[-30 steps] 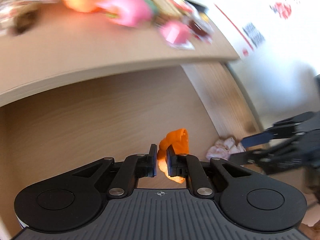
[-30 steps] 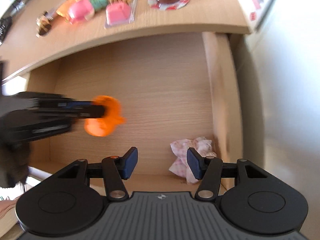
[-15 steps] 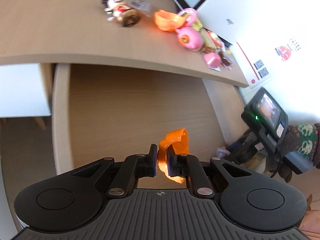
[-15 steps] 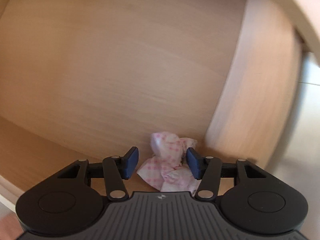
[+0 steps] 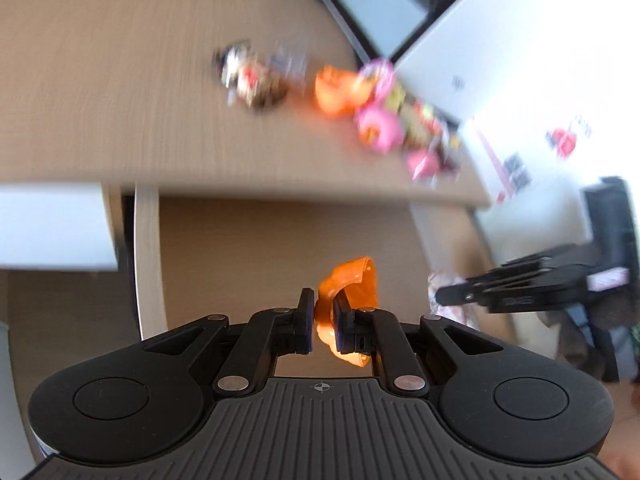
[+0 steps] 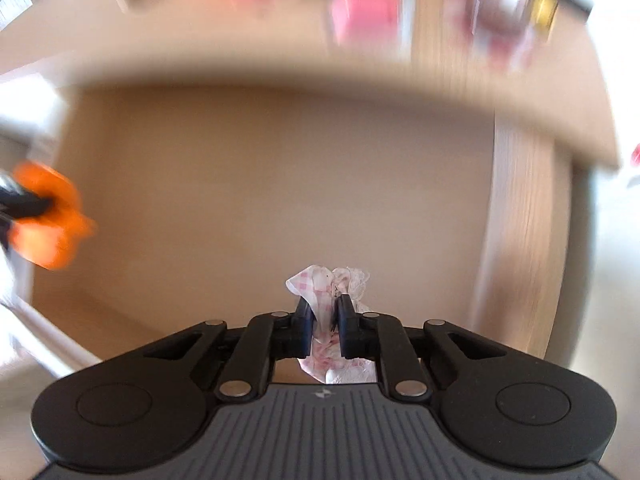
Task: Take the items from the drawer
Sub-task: 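Place the orange toy on the desk with the left tool while the right tool places the tissue bundle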
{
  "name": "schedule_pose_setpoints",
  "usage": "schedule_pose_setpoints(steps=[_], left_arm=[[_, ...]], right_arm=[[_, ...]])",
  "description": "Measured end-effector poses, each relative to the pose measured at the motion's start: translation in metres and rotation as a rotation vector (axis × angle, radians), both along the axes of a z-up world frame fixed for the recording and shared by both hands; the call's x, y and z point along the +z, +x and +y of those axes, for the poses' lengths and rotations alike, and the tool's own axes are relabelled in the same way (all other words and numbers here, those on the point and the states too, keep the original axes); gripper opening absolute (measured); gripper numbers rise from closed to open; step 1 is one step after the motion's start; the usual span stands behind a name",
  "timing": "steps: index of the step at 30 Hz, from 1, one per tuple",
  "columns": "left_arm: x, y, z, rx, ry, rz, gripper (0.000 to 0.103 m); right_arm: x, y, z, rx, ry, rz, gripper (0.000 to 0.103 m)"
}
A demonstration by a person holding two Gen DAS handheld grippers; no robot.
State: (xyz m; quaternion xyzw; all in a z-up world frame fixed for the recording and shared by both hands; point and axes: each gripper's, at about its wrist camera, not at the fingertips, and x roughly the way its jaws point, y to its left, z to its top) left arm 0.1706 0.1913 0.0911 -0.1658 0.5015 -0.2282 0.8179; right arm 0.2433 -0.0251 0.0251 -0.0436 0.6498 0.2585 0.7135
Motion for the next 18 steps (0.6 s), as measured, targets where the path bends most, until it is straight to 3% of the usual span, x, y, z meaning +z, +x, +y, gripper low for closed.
schedule_pose_setpoints(steps=[4,8,11,18], left_arm=[[0.029,0.028,0.004,0.06,0.006,-0.089,0.012],[0.039,0.064,-0.006,0.101,-0.002,-0.135,0.012],[0.035,0.089,-0.024,0.09,0.016,-0.173,0.012],[0.0,0.121,-0.061,0.065,0.15,-0.191,0.012]], right_arm=[[0.075,0.006,-0.014,-0.1,0.213,-0.176,0.012],[0.119,0.024,-0.035,-0.164,0.289,-0.34,0.012],[0.124,0.034,-0.043,-0.205,0.307,-0.39,0.012],[0.096,0.036,-0.057,-0.242,0.254,-0.355,0.012]])
